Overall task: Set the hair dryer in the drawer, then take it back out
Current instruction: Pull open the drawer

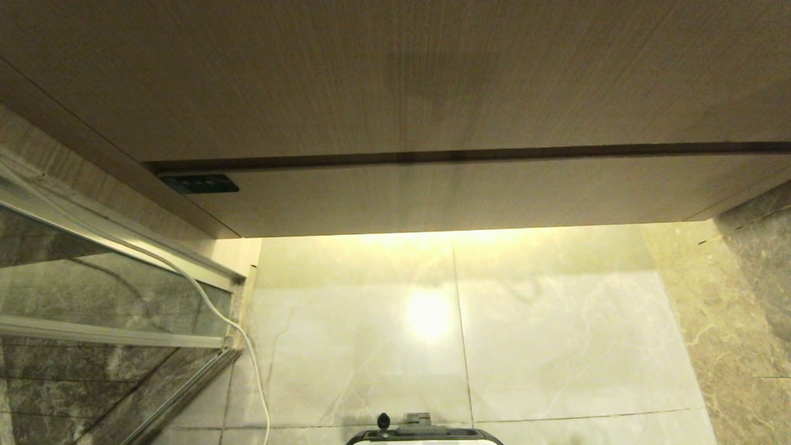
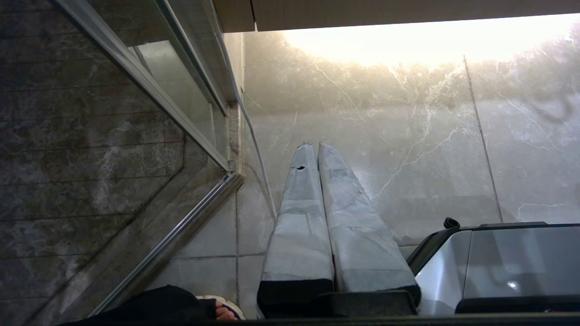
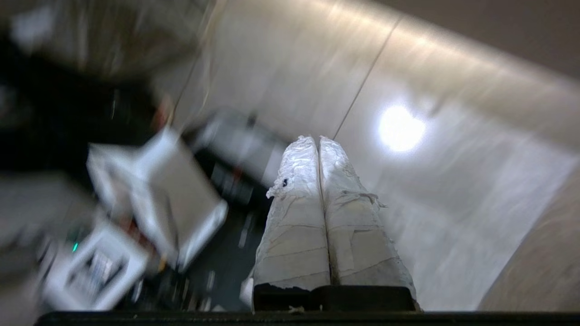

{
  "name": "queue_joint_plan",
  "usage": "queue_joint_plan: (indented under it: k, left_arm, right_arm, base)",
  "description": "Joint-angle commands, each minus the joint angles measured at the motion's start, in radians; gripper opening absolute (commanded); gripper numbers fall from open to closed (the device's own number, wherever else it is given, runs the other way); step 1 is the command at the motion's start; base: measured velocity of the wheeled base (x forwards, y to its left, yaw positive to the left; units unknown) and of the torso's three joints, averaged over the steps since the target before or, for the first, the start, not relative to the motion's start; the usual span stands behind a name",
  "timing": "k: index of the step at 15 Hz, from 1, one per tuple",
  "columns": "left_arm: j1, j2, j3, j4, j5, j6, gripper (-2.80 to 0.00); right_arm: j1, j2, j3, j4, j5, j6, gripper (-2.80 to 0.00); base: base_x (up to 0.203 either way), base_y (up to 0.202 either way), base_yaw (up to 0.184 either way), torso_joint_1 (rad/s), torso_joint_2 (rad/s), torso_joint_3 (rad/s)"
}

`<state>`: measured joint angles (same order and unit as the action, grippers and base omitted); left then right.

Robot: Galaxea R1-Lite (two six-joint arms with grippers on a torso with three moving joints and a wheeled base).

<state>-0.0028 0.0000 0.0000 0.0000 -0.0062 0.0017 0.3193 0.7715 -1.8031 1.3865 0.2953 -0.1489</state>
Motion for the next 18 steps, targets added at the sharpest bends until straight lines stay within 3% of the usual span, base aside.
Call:
queue_joint_plan:
  k: [1, 2, 3, 4, 6, 7, 8, 9, 10, 11, 12, 13, 14, 15, 18]
  left_arm:
    - [0.0, 0.0, 0.001, 0.0, 0.0, 0.0, -2.8]
    - [0.0, 0.0, 0.0, 0.0, 0.0, 0.0, -2.8]
    - [0.0, 0.0, 0.0, 0.0, 0.0, 0.0, -2.8]
    - [0.0, 0.0, 0.001, 0.0, 0.0, 0.0, -2.8]
    - [0.0, 0.0, 0.0, 0.0, 0.0, 0.0, -2.8]
    - [0.0, 0.0, 0.002, 0.0, 0.0, 0.0, -2.8]
    - [0.001, 0.0, 0.001, 0.0, 0.0, 0.0, -2.8]
    - [0.0, 0.0, 0.001, 0.0, 0.0, 0.0, -2.8]
    - [0.0, 0.0, 0.001, 0.0, 0.0, 0.0, -2.8]
    - [0.0, 0.0, 0.002, 0.0, 0.0, 0.0, -2.8]
    - [0.0, 0.0, 0.002, 0.0, 0.0, 0.0, -2.8]
    - [0.001, 0.0, 0.002, 0.0, 0.0, 0.0, -2.8]
    - [0.0, 0.0, 0.001, 0.0, 0.0, 0.0, -2.8]
    - [0.0, 0.0, 0.0, 0.0, 0.0, 0.0, -2.8]
    - [0.0, 0.0, 0.002, 0.0, 0.0, 0.0, -2.8]
  right_arm:
    - [0.107, 0.072, 0.168, 0.036, 0.048, -0.03, -2.8]
    - [0.139, 0.061, 0.274, 0.0, 0.076, -0.05, -2.8]
    - [0.16, 0.056, 0.367, -0.051, 0.096, -0.068, -1.13]
    - [0.173, 0.058, 0.435, -0.109, 0.1, -0.086, 0.0]
    - [0.185, 0.073, 0.556, -0.249, 0.015, -0.135, 0.0]
    - [0.186, 0.08, 0.617, -0.299, -0.132, -0.145, 0.0]
    - [0.189, 0.09, 0.679, -0.354, -0.33, -0.152, 0.0]
    - [0.207, 0.106, 0.769, -0.438, -0.579, -0.16, 0.0]
    - [0.24, 0.124, 0.858, -0.548, -0.723, -0.166, 0.0]
    - [0.275, 0.148, 0.915, -0.697, -0.794, -0.177, 0.0]
    - [0.304, 0.186, 0.95, -0.848, -0.802, -0.211, 0.0]
    - [0.318, 0.224, 0.977, -0.989, -0.778, -0.283, 0.0]
    - [0.322, 0.254, 0.994, -1.086, -0.69, -0.36, 0.0]
    - [0.316, 0.277, 1.0, -1.138, -0.513, -0.433, 0.0]
    - [0.209, 0.391, 0.971, -1.236, -0.002, -0.764, 0.0]
  base:
    - [0.0, 0.0, 0.0, 0.0, 0.0, 0.0]
    - [0.0, 0.0, 0.0, 0.0, 0.0, 0.0]
    - [0.0, 0.0, 0.0, 0.0, 0.0, 0.0]
    - [0.0, 0.0, 0.0, 0.0, 0.0, 0.0]
    - [0.0, 0.0, 0.0, 0.0, 0.0, 0.0]
    - [0.0, 0.0, 0.0, 0.0, 0.0, 0.0]
    - [0.0, 0.0, 0.0, 0.0, 0.0, 0.0]
    - [0.0, 0.0, 0.0, 0.0, 0.0, 0.0]
    - [0.0, 0.0, 0.0, 0.0, 0.0, 0.0]
    - [0.0, 0.0, 0.0, 0.0, 0.0, 0.0]
    - [0.0, 0.0, 0.0, 0.0, 0.0, 0.0]
    - [0.0, 0.0, 0.0, 0.0, 0.0, 0.0]
    - [0.0, 0.0, 0.0, 0.0, 0.0, 0.0]
    - [0.0, 0.0, 0.0, 0.0, 0.0, 0.0]
    - [0.0, 0.0, 0.0, 0.0, 0.0, 0.0]
